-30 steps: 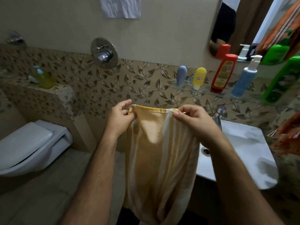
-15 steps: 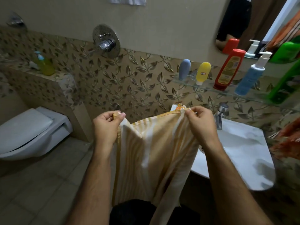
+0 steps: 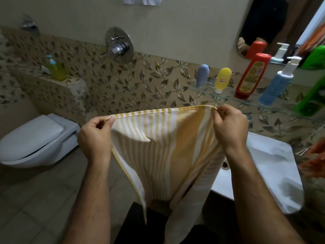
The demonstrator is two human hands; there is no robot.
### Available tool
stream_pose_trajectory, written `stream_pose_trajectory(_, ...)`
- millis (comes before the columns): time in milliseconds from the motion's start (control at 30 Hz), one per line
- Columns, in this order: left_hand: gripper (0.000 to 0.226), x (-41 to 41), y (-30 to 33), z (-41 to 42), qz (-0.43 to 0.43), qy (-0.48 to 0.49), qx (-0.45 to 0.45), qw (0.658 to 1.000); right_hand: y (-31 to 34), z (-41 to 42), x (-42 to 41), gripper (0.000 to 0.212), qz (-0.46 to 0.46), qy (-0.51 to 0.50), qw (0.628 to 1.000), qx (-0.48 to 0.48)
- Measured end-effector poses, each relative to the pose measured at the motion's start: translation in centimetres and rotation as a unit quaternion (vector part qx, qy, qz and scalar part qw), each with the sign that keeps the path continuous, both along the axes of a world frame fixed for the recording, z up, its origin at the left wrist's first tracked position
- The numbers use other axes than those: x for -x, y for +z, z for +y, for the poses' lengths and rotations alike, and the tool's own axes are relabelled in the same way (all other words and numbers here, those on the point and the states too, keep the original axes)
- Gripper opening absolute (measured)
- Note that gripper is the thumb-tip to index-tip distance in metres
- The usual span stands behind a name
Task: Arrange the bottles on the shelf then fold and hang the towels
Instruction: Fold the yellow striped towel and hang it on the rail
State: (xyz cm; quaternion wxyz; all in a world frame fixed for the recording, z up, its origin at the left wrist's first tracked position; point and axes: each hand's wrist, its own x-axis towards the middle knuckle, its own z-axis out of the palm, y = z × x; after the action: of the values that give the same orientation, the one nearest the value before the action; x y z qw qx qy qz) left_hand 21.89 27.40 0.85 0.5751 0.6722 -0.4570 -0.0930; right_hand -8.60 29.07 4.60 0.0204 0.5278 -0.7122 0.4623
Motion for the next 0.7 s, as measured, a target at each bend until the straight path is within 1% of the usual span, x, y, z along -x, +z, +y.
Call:
stream_pose_trajectory(67, 0.019, 0.6, 0.3, 0.1, -0.011, -0.005, -0.001, 1.000, 0.4, -0.4, -0.5, 0.017, 0.000, 0.010, 1.000, 0.002)
stream_pose_trajectory(167, 0.011, 3.8, 0.4, 0.6, 0.015, -0.063, -0.004, 0.998, 0.1, -1.1, -2.9, 0.017, -0.039, 0.092, 0.994, -0.042)
stream_pose_trajectory(300, 0.002, 7.2, -0.4, 1.4, 0.088, -0.175, -0.020, 0.980, -0.9, -0.8, -5.4, 0.013, -0.030, 0.197, 0.977, -0.077)
stream_pose_trajectory(333, 0.008, 7.6, -0.5, 1.5, 0.101, -0.208, -0.029, 0.972, -1.1, -0.7, -5.6, 0.012, -0.026, 0.233, 0.968, -0.092)
stream_pose_trajectory(367, 0.018, 7.9, -0.6, 1.5, 0.118, -0.250, -0.042, 0.960, -1.3, -0.6, -5.6, 0.012, -0.025, 0.270, 0.957, -0.108)
stream_pose_trajectory(433, 0.045, 8.1, -0.9, 1.6, 0.155, -0.349, -0.080, 0.921, -1.4, -0.3, -5.4, 0.011, -0.031, 0.328, 0.934, -0.138)
stream_pose_trajectory(467, 0.054, 8.2, -1.0, 1.6, 0.167, -0.397, -0.093, 0.898, -1.4, -0.1, -5.2, 0.011, -0.034, 0.351, 0.923, -0.151)
stream_pose_trajectory(500, 0.056, 8.2, -1.1, 1.6, 0.179, -0.438, -0.103, 0.875, -1.5, 0.1, -5.0, 0.011, -0.032, 0.370, 0.915, -0.160)
stream_pose_trajectory(567, 0.045, 8.2, -1.1, 1.7, 0.205, -0.488, -0.116, 0.840, -1.5, 0.4, -4.6, 0.011, -0.029, 0.391, 0.904, -0.167)
stream_pose_trajectory(600, 0.035, 8.2, -1.1, 1.7, 0.214, -0.494, -0.119, 0.834, -1.5, 0.5, -4.4, 0.012, -0.035, 0.397, 0.902, -0.166)
stream_pose_trajectory(633, 0.025, 8.3, -1.0, 1.7, 0.218, -0.488, -0.121, 0.837, -1.5, 0.6, -4.2, 0.011, -0.046, 0.401, 0.900, -0.165)
stream_pose_trajectory(700, 0.012, 8.4, -0.7, 1.6, 0.215, -0.450, -0.125, 0.857, -1.5, 0.9, -3.8, 0.014, -0.078, 0.401, 0.896, -0.174)
